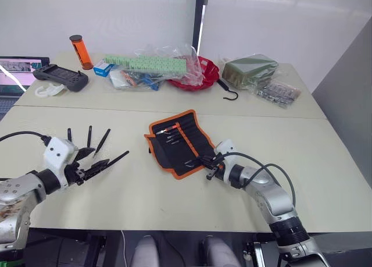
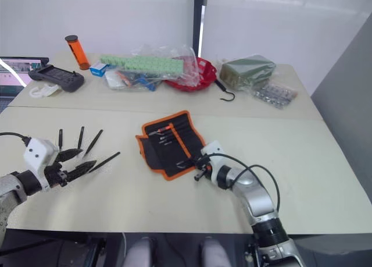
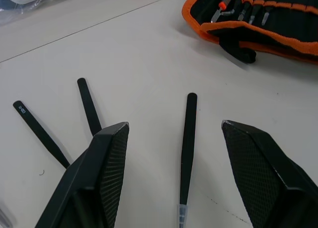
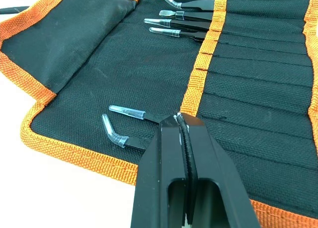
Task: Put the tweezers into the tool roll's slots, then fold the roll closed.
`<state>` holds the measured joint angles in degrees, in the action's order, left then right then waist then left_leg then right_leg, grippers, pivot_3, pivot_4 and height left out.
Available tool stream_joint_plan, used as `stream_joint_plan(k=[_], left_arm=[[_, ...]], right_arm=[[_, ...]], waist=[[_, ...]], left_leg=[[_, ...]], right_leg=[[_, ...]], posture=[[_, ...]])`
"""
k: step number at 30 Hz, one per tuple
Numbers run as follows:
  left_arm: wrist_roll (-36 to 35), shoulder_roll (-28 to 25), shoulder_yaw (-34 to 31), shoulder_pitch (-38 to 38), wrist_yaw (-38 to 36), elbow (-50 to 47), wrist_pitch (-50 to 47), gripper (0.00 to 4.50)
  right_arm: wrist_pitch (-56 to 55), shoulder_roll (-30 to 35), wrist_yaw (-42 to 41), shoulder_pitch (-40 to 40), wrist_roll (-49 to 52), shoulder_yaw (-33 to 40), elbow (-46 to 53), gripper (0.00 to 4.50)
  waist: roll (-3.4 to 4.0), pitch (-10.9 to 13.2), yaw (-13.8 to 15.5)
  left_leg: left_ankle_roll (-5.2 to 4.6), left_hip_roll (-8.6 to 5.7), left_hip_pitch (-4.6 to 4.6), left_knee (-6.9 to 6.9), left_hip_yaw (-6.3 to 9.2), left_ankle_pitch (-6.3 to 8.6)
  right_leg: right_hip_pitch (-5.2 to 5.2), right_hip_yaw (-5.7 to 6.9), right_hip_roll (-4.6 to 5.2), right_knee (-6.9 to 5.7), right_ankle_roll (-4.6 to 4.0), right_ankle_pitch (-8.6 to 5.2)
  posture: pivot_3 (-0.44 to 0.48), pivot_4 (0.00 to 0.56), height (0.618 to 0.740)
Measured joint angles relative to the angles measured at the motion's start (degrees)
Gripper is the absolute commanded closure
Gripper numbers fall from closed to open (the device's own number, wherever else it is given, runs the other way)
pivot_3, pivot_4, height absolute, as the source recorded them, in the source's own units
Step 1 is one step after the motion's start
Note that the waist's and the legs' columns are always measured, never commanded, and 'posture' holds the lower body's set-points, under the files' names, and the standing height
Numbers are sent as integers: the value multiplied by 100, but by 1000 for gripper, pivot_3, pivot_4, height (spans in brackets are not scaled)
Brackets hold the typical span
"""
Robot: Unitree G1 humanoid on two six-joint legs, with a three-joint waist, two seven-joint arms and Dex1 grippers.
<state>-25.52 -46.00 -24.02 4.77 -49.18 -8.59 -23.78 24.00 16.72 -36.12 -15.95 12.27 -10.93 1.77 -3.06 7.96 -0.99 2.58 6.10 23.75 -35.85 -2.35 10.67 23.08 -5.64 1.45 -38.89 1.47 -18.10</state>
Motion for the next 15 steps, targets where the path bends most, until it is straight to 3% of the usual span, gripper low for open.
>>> stream_joint_plan(k=[6, 15], left_arm=[[-170, -2, 102, -6, -329, 319, -221, 1318], [251, -75, 595, -368, -950, 1590, 774, 1318]], right_arm=[[0, -12, 5, 1, 0, 1, -1, 4500], [3, -25, 37, 50, -1, 14, 50, 4500]], waist=[[1, 1, -3], [2, 0, 0]], left_leg=[[0, 0, 0, 1, 0, 0], [0, 0, 0, 2, -1, 0]], right_leg=[[1, 0, 0, 0, 0, 0], [2, 0, 0, 0, -3, -1]], posture=[[0, 150, 737], [0, 150, 737]])
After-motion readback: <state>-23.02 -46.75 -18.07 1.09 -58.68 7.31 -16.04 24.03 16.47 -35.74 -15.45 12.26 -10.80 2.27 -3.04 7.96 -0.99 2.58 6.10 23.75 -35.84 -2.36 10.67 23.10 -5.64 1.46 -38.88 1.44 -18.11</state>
